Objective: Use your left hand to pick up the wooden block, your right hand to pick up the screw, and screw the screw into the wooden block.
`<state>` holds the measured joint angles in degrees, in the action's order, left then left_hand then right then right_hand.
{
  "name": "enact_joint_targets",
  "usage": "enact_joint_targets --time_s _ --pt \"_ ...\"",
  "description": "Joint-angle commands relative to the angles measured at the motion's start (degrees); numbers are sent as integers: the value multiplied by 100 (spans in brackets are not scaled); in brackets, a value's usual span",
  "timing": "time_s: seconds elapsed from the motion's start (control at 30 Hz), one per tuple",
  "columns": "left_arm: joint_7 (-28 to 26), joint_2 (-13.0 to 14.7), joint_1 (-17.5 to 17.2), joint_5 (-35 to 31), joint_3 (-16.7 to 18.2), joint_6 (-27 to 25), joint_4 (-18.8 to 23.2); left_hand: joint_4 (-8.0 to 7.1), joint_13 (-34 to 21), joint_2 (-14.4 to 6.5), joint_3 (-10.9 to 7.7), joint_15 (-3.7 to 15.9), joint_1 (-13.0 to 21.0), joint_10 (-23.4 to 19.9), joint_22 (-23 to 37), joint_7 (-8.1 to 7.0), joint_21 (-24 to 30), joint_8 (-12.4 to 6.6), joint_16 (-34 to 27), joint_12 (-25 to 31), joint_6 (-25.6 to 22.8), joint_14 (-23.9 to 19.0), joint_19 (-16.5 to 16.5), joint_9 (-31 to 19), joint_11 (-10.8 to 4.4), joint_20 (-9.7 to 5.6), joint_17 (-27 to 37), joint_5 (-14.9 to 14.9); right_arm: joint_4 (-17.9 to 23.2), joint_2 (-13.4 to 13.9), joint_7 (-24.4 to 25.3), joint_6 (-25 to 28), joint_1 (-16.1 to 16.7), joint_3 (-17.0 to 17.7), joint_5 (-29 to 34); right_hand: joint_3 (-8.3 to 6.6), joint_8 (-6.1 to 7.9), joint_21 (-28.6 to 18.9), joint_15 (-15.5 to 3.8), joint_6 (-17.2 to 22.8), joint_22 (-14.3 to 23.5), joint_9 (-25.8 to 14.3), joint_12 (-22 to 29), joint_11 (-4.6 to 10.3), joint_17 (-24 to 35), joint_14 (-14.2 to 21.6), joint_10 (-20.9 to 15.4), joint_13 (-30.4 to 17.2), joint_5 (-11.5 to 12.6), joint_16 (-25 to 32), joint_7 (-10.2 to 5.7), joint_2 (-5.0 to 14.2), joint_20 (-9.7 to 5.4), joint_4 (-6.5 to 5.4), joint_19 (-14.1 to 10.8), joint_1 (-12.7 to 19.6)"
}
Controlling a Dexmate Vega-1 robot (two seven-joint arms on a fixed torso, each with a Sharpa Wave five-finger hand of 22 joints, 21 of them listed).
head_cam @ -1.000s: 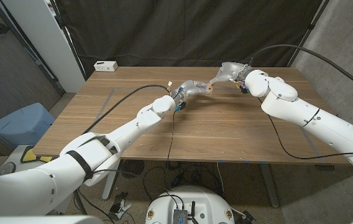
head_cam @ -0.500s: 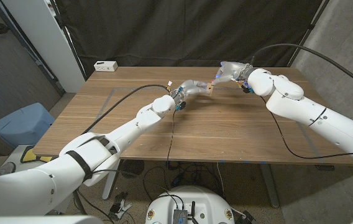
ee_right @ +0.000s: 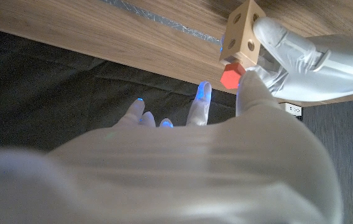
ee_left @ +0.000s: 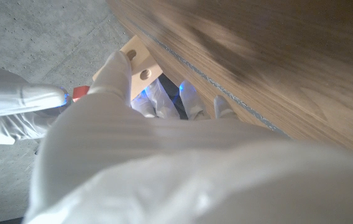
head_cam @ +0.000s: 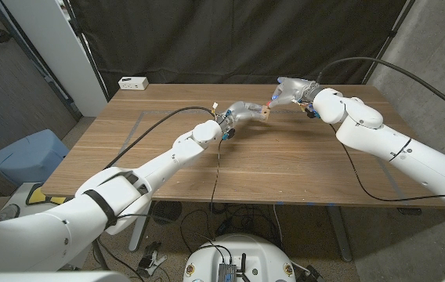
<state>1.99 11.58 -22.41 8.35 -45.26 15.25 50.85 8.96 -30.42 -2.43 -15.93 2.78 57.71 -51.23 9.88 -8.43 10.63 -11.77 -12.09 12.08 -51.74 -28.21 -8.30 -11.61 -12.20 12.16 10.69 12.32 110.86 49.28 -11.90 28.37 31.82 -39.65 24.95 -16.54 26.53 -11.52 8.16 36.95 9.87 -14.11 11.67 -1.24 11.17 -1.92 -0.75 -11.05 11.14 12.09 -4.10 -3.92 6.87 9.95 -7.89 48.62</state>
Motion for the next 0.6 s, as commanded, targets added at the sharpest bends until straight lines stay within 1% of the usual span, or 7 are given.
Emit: enact_joint_targets --time_s 0.03,0.33,0.47,0.5,0.6 --pt "38 -38 62 -3 -19 10 -108 -34 -14 -92 -11 183 -51 -45 16 11 39 -39 15 37 -79 1 12 -17 0 -1 -3 32 -133 -83 113 -47 21 -15 99 -51 33 -32 -10 101 10 1 32 -33 12 54 -51 -20 15 35 -10 -13 6 1 -76 81" --pt "82 -83 112 16 -25 66 -242 -42 -16 -98 -10 189 -63 -44 16 9 41 -43 15 38 -89 2 7 -17 2 -3 -1 33 -130 -85 7 -27 0 -27 98 -74 -6 -22 -10 62 10 26 9 -31 9 47 -21 -20 24 19 22 -41 -3 -2 -80 148" --pt "82 -97 124 15 -28 86 -278 -37 -12 -96 -12 198 -57 -49 17 7 42 -43 16 38 -90 1 6 -17 -6 -3 -2 34 -98 -75 -32 5 3 -23 98 -74 -43 -9 -4 4 11 39 -7 -61 9 32 10 -20 24 7 61 -59 4 -17 -61 154" --pt "81 -100 127 16 -28 91 -286 -33 -14 -93 -13 197 -53 -46 17 7 42 -42 17 38 -88 2 6 -17 -2 -3 -3 34 -93 -69 -44 -6 1 -20 90 -73 -48 -7 5 0 11 42 -12 -42 10 21 21 -20 23 1 62 -64 5 -23 -59 150" --pt "87 -106 132 20 -28 103 -305 -35 -15 -93 -12 188 -55 -42 17 8 42 -43 15 37 -89 -4 5 -17 -5 -4 -3 34 -45 -63 -79 33 3 -19 94 -70 -59 -1 12 -12 11 48 -16 -57 11 11 26 -21 21 -4 73 -70 7 -35 -50 141"
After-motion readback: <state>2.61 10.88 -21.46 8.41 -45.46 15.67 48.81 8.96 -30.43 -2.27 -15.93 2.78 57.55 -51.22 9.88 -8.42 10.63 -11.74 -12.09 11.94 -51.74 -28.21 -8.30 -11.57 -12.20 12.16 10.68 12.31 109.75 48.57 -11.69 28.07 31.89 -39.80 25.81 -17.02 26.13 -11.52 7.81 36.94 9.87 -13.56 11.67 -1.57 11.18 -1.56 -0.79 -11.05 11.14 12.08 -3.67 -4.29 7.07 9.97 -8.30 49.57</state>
